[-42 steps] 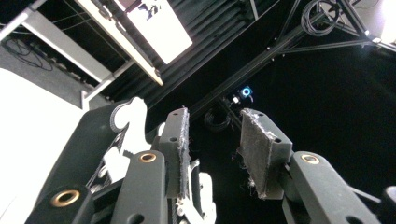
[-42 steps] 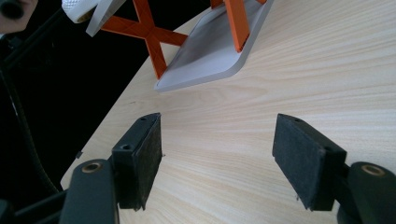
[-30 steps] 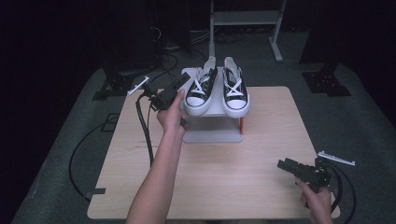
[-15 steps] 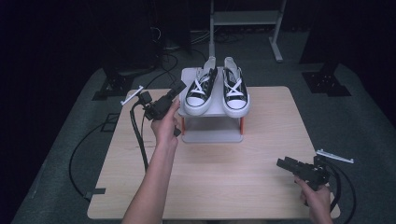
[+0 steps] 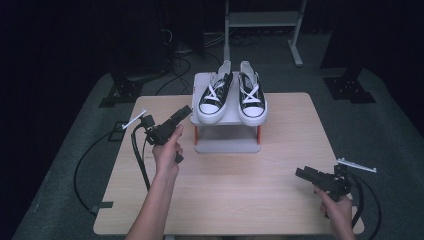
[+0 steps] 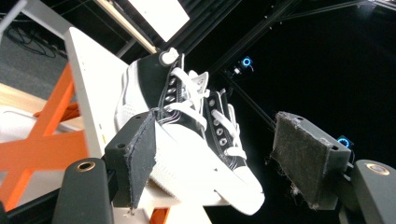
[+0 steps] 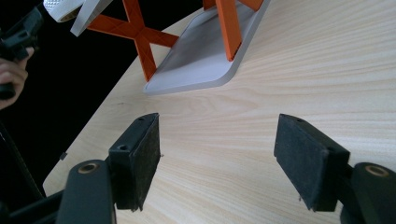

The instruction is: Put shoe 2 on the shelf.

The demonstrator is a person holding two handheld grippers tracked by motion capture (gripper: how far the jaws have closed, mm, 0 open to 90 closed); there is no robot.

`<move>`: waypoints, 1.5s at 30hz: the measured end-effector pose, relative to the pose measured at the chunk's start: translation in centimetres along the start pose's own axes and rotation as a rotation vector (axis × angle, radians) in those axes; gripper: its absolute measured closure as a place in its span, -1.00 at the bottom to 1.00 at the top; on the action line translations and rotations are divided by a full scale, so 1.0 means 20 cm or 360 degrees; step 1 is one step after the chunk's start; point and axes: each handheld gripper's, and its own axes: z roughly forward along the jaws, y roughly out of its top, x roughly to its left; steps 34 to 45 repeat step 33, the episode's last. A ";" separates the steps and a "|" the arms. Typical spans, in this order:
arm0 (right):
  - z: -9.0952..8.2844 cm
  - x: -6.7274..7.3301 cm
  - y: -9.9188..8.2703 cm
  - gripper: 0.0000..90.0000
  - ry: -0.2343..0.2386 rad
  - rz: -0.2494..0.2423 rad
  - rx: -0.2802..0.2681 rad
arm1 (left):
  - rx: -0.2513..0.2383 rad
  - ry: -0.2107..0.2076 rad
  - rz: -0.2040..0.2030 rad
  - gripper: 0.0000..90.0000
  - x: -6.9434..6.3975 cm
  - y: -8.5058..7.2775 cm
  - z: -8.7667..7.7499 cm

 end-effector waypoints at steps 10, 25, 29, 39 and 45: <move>0.02 0.01 0.00 -0.32 -0.0011 -0.0004 0.0027 | -0.0024 0.0054 -0.0001 -0.37 0.09 -0.05 -0.17; 0.00 0.02 -0.03 -0.33 -0.0027 -0.0025 0.0062 | 0.0105 0.0159 -0.0022 -0.43 0.27 -0.26 -0.36; -0.01 0.02 -0.04 -0.33 -0.0025 -0.0032 0.0065 | 0.0181 0.0172 0.0006 -0.46 0.29 -0.33 -0.40; -0.03 0.02 -0.07 -0.33 -0.0027 -0.0041 0.0062 | 0.0212 0.0179 0.0008 -0.50 0.31 -0.38 -0.44; -0.03 0.02 -0.07 -0.33 -0.0027 -0.0041 0.0062 | 0.0212 0.0179 0.0008 -0.50 0.31 -0.38 -0.44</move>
